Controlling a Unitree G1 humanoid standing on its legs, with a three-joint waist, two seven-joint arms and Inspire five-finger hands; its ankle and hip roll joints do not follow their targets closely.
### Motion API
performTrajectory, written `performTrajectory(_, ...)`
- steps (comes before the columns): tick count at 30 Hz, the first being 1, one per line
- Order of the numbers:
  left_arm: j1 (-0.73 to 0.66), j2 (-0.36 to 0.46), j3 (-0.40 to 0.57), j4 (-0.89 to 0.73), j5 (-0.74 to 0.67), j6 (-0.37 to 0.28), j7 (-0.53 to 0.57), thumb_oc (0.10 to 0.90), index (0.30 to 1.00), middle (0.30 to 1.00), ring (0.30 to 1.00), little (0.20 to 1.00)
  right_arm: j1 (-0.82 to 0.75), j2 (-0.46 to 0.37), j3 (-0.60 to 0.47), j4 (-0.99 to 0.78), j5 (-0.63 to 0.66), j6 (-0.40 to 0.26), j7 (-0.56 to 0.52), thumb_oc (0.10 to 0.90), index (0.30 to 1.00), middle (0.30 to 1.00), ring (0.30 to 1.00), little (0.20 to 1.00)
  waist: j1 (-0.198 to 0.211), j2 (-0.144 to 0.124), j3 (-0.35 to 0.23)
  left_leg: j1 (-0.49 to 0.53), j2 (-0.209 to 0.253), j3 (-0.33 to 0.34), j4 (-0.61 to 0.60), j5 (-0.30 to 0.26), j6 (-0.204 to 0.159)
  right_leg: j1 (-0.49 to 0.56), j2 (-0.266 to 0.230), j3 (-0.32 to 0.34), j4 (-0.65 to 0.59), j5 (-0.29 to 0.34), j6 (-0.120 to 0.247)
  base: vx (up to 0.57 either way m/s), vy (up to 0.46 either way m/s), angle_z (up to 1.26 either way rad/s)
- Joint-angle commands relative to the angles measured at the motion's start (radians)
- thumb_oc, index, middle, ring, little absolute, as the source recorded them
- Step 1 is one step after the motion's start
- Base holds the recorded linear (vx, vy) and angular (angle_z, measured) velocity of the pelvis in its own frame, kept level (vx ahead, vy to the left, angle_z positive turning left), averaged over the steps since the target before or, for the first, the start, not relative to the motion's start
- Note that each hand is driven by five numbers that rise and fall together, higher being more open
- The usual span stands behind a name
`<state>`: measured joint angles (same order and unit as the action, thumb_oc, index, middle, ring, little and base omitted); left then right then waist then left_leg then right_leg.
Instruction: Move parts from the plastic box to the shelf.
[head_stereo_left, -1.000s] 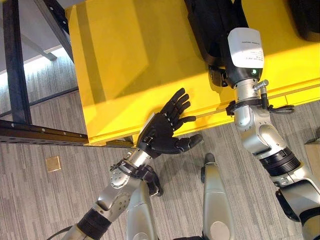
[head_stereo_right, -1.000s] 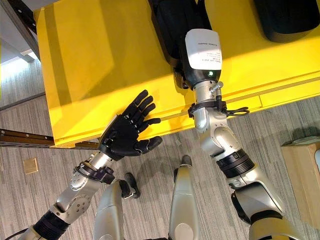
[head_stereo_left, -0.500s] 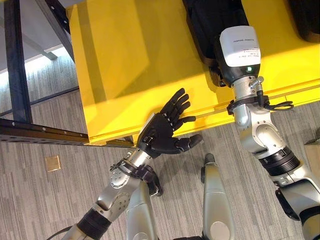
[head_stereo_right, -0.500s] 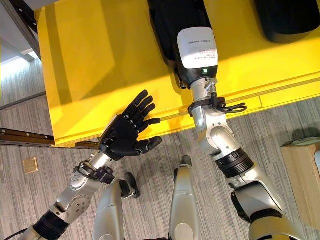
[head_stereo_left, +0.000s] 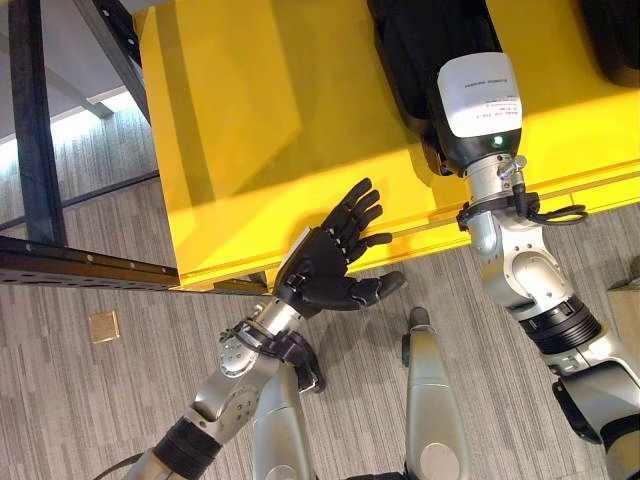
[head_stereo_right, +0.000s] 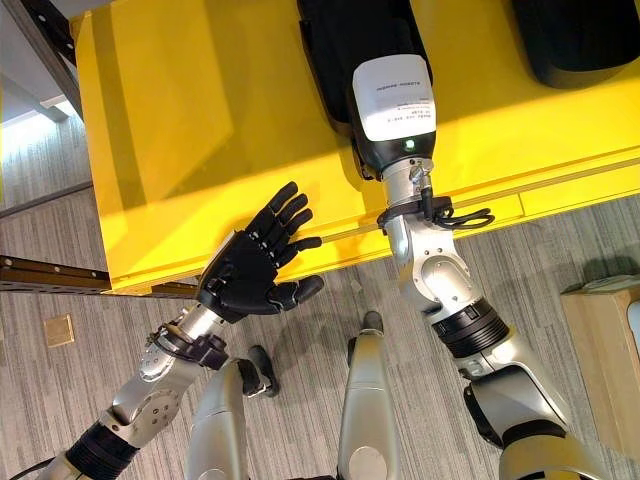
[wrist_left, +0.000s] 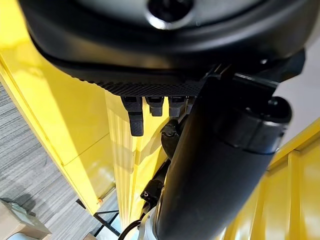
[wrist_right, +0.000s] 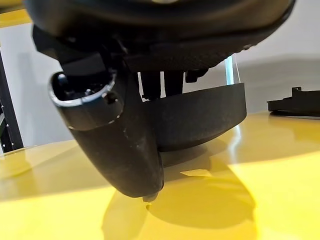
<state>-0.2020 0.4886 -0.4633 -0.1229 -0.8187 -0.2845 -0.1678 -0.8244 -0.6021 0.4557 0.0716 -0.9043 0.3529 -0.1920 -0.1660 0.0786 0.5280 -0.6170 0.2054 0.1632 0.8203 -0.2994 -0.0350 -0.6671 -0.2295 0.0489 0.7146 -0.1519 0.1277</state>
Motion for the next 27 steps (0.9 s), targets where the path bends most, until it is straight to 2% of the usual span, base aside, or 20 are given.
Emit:
performTrajectory(1, 0.024, -0.003, 0.103, -0.093, -0.007, -0.078, -0.027, 0.900, 1.000, 1.000, 1.000, 1.000, 0.133, -0.093, 0.011, 0.048, -0.038, 0.010, 0.081, 0.900, 1.000, 1.000, 1.000, 1.000, -0.027, 0.004, -0.008, 0.032, -0.084, 0.008, -0.097, 0.008, 0.067, 0.037, 0.112, -0.036, 0.120, -0.155, -0.125, 0.00, 0.000, 0.00)
performTrajectory(9, 0.031, 0.008, 0.112, -0.107, 0.001, -0.087, -0.015, 0.900, 1.000, 1.000, 1.000, 1.000, 0.180, -0.110, 0.003, -0.041, -0.036, -0.069, 0.009, 0.900, 1.000, 1.000, 1.000, 1.000, -0.036, 0.005, -0.008, 0.029, -0.085, 0.013, -0.103, 0.012, 0.068, 0.029, 0.114, -0.037, 0.112, -0.150, -0.123, 0.00, 0.000, 0.00)
performTrajectory(10, 0.033, 0.008, 0.114, -0.111, -0.002, -0.085, -0.016, 0.900, 1.000, 1.000, 1.000, 1.000, 0.186, -0.113, -0.001, -0.054, -0.026, -0.086, -0.024, 0.900, 1.000, 1.000, 1.000, 1.000, -0.036, 0.005, -0.008, 0.029, -0.086, 0.014, -0.104, 0.012, 0.068, 0.030, 0.114, -0.037, 0.110, -0.149, -0.123, 0.00, 0.000, 0.00)
performTrajectory(11, 0.031, 0.008, 0.110, -0.115, -0.001, -0.082, -0.013, 0.900, 1.000, 1.000, 1.000, 1.000, 0.186, -0.114, -0.004, -0.071, 0.000, -0.131, -0.084, 0.900, 1.000, 1.000, 1.000, 1.000, -0.037, 0.005, -0.008, 0.029, -0.087, 0.014, -0.104, 0.012, 0.069, 0.030, 0.116, -0.036, 0.109, -0.148, -0.122, 0.00, 0.000, 0.00)
performTrajectory(13, 0.029, 0.005, 0.097, -0.117, 0.003, -0.089, -0.002, 0.900, 1.000, 1.000, 1.000, 1.000, 0.184, -0.105, -0.014, -0.107, 0.037, -0.155, -0.135, 0.900, 1.000, 1.000, 1.000, 1.000, -0.041, 0.006, -0.008, 0.026, -0.091, 0.013, -0.101, 0.010, 0.068, 0.028, 0.120, -0.033, 0.108, -0.149, -0.123, 0.03, 0.017, -0.02)
performTrajectory(18, 0.035, 0.004, 0.091, -0.127, 0.003, -0.088, 0.012, 0.900, 1.000, 1.000, 1.000, 1.000, 0.195, -0.106, -0.035, -0.160, 0.050, -0.227, -0.179, 0.900, 1.000, 1.000, 1.000, 1.000, -0.046, 0.012, -0.008, 0.031, -0.092, 0.016, -0.098, 0.006, 0.069, 0.032, 0.122, -0.029, 0.108, -0.152, -0.124, 0.03, 0.015, -0.03)
performTrajectory(27, 0.040, 0.002, 0.084, -0.126, 0.002, -0.099, 0.018, 0.900, 1.000, 1.000, 1.000, 1.000, 0.207, -0.103, -0.039, -0.203, 0.043, -0.243, -0.219, 0.900, 1.000, 1.000, 1.000, 1.000, -0.052, 0.022, -0.008, 0.038, -0.098, 0.018, -0.103, 0.007, 0.068, 0.033, 0.127, -0.023, 0.100, -0.151, -0.126, 0.01, 0.006, -0.04)
